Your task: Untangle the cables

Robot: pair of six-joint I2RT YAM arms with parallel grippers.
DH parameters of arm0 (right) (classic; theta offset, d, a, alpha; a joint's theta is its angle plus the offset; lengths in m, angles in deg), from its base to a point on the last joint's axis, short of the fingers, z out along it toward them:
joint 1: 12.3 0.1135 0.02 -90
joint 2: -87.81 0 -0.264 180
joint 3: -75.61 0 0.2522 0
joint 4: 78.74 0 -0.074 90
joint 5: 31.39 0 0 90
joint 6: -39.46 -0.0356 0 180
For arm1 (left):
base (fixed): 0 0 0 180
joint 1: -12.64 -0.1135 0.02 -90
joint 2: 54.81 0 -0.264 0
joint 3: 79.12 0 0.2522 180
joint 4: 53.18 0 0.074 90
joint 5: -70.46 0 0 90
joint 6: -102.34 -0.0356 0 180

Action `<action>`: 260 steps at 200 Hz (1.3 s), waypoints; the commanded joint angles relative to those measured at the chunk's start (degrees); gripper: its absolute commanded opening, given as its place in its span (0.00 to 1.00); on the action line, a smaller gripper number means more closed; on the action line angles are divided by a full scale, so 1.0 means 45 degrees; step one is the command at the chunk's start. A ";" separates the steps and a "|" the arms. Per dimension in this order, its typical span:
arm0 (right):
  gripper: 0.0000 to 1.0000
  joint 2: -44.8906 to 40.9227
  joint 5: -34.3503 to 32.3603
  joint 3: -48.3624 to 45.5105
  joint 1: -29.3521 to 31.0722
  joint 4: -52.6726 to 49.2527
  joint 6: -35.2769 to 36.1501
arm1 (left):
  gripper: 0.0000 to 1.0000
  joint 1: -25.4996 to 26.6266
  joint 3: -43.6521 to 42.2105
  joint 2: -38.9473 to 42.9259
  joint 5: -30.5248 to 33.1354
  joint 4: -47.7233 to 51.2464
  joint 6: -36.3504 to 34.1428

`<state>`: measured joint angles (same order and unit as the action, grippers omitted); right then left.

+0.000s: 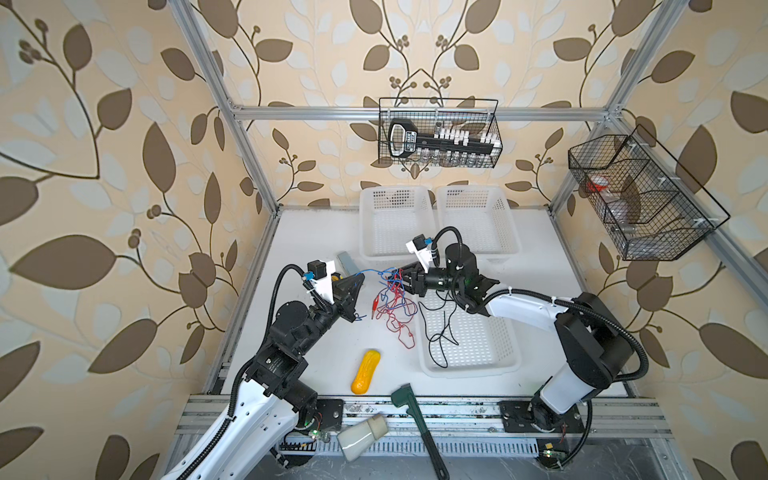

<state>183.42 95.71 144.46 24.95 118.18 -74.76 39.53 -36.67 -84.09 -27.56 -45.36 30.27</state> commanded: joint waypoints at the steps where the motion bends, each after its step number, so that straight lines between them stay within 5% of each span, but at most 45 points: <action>1: 0.13 0.0312 -0.0513 0.0588 0.0141 0.0144 -0.0169 | 0.00 -0.0134 0.0202 0.0021 -0.0278 -0.1030 -0.0111; 23: 0.00 0.0492 -0.1862 0.0689 0.0144 -0.0362 -0.0103 | 0.00 -0.0137 0.0392 0.0251 0.1327 -0.0712 0.0101; 74: 0.00 0.1085 -0.3005 0.0831 0.0119 -0.0510 -0.0378 | 0.00 -0.0137 0.1603 0.1223 0.5268 0.0278 0.0107; 177: 0.00 0.0999 -0.5451 0.0803 0.0337 -0.2045 0.0540 | 0.00 -0.0137 0.4202 0.1695 0.7526 0.1662 -0.1131; 260: 0.00 0.0810 -0.6035 0.0760 0.0402 -0.2467 0.0832 | 0.00 -0.0140 0.4700 0.2784 0.9028 0.2791 -0.1968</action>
<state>186.79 75.29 148.51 28.16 115.51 -73.17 39.64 -20.65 -74.12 4.07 -23.37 22.34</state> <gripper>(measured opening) 0.049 0.048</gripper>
